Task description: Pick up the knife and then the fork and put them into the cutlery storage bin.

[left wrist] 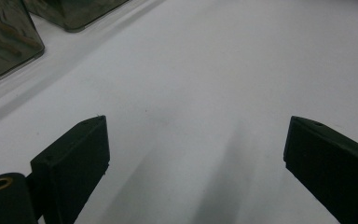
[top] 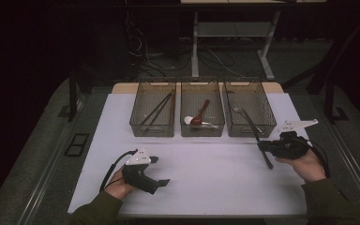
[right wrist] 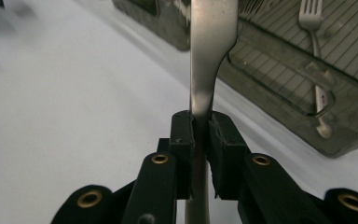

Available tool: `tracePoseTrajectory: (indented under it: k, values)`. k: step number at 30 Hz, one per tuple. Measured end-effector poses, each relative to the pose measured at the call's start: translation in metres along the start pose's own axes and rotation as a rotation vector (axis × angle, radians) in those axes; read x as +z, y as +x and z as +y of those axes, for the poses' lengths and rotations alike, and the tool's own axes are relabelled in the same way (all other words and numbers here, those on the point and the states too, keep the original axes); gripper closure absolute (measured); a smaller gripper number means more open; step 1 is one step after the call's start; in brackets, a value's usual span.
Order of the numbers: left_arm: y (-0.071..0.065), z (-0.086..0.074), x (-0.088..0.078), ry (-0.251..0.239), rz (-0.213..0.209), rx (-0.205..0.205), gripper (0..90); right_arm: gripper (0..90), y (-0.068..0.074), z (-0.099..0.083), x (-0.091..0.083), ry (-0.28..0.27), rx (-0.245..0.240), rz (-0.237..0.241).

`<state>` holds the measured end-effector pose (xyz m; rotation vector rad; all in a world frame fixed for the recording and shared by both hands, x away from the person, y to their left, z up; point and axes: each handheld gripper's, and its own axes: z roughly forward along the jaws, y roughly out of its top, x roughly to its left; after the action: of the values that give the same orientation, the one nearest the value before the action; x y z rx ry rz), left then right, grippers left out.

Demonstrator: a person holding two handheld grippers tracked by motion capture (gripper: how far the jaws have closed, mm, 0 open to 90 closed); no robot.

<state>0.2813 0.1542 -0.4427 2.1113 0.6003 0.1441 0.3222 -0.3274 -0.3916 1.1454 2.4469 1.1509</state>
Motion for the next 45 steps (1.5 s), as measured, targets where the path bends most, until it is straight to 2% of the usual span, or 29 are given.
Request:
tracePoseTrajectory:
  k: [5,12,16,27,33,37,42,45]
  values:
    - [0.000,0.000,0.000,-0.001,0.000,-0.001,5.8,80.0,-0.004,0.000,-0.003,-0.079,0.040,0.002]
    - [0.000,0.000,0.000,-0.001,0.000,0.000,5.8,80.0,-0.005,0.003,-0.007,-0.156,0.047,-0.013]
    - [0.000,0.000,0.000,-0.001,-0.001,0.000,5.8,79.9,-0.006,0.007,-0.010,-0.180,0.059,-0.018]
    - [0.000,0.000,0.001,0.002,0.001,0.005,5.8,79.9,-0.010,0.031,-0.022,-0.257,0.049,-0.047]
    - [0.000,0.000,0.001,0.005,0.000,0.004,5.8,79.9,-0.013,0.051,-0.028,-0.293,0.048,-0.072]
    - [0.000,0.000,0.000,0.001,0.000,0.000,5.8,79.9,-0.018,0.064,-0.029,-0.306,0.052,-0.106]
    - [0.000,0.000,0.000,-0.003,0.001,-0.006,5.8,80.0,-0.031,0.077,-0.024,-0.314,0.069,-0.144]
    - [0.000,0.000,0.000,-0.003,-0.001,-0.006,5.8,79.9,-0.041,0.086,-0.020,-0.293,0.081,-0.168]
